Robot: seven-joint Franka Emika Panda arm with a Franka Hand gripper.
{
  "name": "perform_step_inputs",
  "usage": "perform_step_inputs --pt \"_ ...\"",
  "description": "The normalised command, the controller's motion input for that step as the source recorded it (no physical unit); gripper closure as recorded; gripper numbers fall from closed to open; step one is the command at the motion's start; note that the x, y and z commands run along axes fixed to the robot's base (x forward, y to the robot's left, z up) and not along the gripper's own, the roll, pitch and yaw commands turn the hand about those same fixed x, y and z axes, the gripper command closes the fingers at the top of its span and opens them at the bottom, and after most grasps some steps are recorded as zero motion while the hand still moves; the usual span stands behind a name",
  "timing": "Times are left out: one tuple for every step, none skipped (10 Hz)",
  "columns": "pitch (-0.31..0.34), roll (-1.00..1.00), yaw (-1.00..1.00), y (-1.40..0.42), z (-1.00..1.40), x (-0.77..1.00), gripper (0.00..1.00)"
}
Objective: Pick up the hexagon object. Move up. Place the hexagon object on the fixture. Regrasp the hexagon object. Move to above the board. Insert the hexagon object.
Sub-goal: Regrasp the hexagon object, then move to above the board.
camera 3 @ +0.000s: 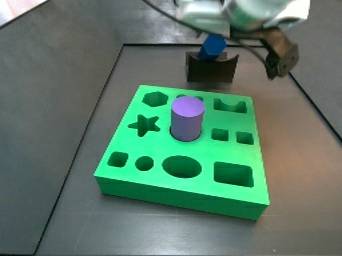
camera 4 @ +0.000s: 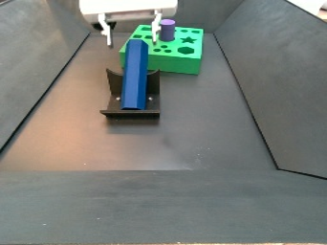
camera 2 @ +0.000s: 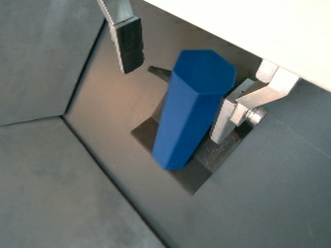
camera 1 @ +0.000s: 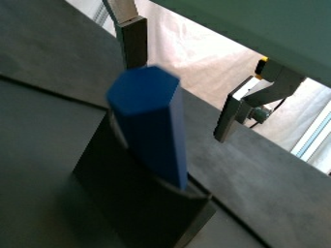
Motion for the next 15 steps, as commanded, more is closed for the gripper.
perform_step_inputs --pt "-0.011 0.09 0.07 -0.03 -0.71 0.13 0.0" --pt "-0.012 0.09 0.06 -0.03 -0.55 0.12 0.0" --pt "-0.007 0.09 0.05 -0.03 -0.36 0.11 0.0" --pt "-0.002 0.09 0.05 -0.03 -0.21 0.1 0.0" --pt "0.0 0.0 0.0 0.0 0.0 0.0 1.0" --pt "0.13 -0.02 0.16 0.01 1.0 -0.16 1.0" --pt "0.117 -0.04 0.16 0.01 1.0 -0.16 1.0" --pt "0.086 -0.05 0.16 0.01 1.0 -0.15 1.0" --pt "0.021 -0.06 0.15 0.01 1.0 -0.15 1.0" --pt "-0.036 -0.05 0.13 0.01 1.0 -0.15 1.0" --pt "-0.067 -0.05 0.1 0.01 1.0 -0.14 1.0" --pt "-0.083 -0.04 0.08 0.01 1.0 -0.14 1.0" --pt "-0.093 -0.04 0.03 0.01 1.0 -0.14 1.0" --pt "-0.094 -0.03 0.0 0.01 1.0 -0.13 1.0" --pt "-0.085 -0.04 -0.03 0.01 1.0 -0.13 1.0"
